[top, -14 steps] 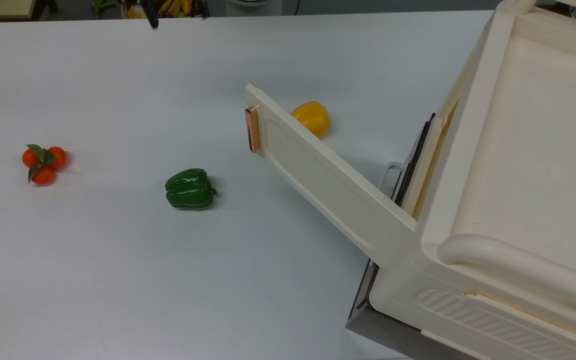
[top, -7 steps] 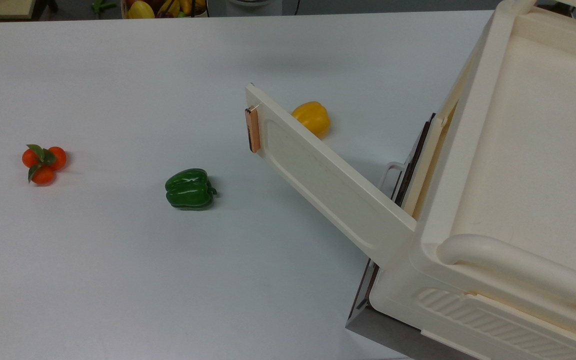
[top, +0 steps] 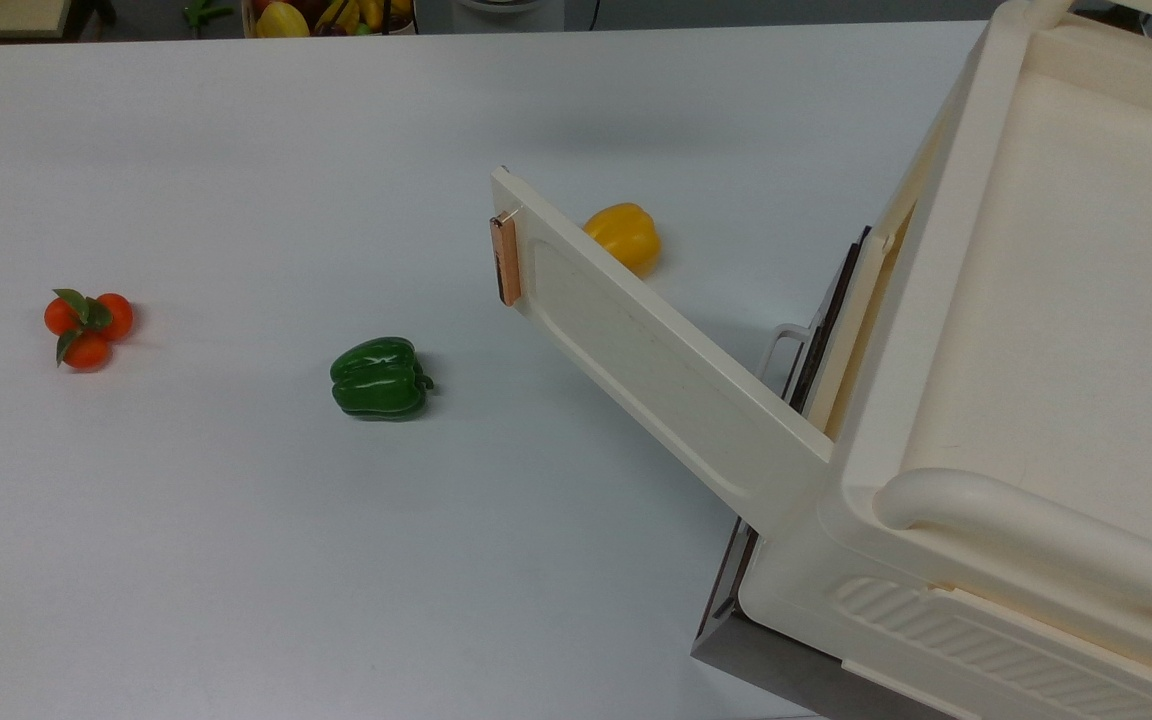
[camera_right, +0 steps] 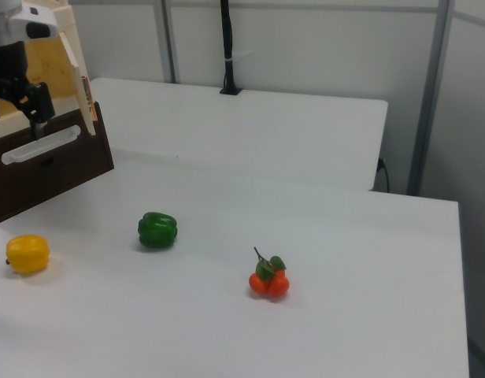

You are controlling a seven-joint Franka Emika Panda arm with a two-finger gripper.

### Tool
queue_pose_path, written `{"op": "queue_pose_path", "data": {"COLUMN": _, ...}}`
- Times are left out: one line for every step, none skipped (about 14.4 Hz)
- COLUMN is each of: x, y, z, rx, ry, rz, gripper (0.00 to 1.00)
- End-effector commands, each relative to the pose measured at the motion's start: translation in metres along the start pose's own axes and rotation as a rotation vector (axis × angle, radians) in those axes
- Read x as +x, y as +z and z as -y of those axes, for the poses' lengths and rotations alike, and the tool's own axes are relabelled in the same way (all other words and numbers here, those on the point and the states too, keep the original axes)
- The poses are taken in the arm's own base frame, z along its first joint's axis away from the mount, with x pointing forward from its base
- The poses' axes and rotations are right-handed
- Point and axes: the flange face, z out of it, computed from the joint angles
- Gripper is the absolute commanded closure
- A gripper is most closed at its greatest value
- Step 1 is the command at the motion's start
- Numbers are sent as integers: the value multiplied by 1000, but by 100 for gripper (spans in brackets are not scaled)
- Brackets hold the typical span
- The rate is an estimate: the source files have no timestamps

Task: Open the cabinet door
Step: 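Release the door and lift the gripper away from it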

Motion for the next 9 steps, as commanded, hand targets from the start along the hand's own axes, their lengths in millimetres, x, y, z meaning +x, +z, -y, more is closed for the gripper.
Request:
{"op": "queue_pose_path", "data": {"x": 6, "y": 4, "z": -7, "rx": -24, "ry": 25, "rz": -39, "gripper": 0}}
{"op": "queue_pose_path", "data": {"x": 7, "y": 5, "z": -8, "rx": -46, "ry": 22, "rz": -38, "gripper": 0}}
{"op": "queue_pose_path", "data": {"x": 6, "y": 6, "z": -7, "rx": -74, "ry": 13, "rz": -35, "gripper": 0}}
{"op": "queue_pose_path", "data": {"x": 7, "y": 8, "z": -7, "rx": -103, "ry": 6, "rz": -32, "gripper": 0}}
{"op": "queue_pose_path", "data": {"x": 7, "y": 10, "z": -8, "rx": -117, "ry": 3, "rz": -26, "gripper": 0}}
{"op": "queue_pose_path", "data": {"x": 7, "y": 10, "z": -8, "rx": -118, "ry": -3, "rz": -25, "gripper": 0}}
{"op": "queue_pose_path", "data": {"x": 6, "y": 11, "z": -8, "rx": -118, "ry": -15, "rz": -23, "gripper": 0}}
{"op": "queue_pose_path", "data": {"x": 6, "y": 11, "z": -8, "rx": -119, "ry": -20, "rz": -23, "gripper": 0}}
{"op": "queue_pose_path", "data": {"x": 6, "y": 11, "z": -8, "rx": -119, "ry": -22, "rz": -23, "gripper": 0}}
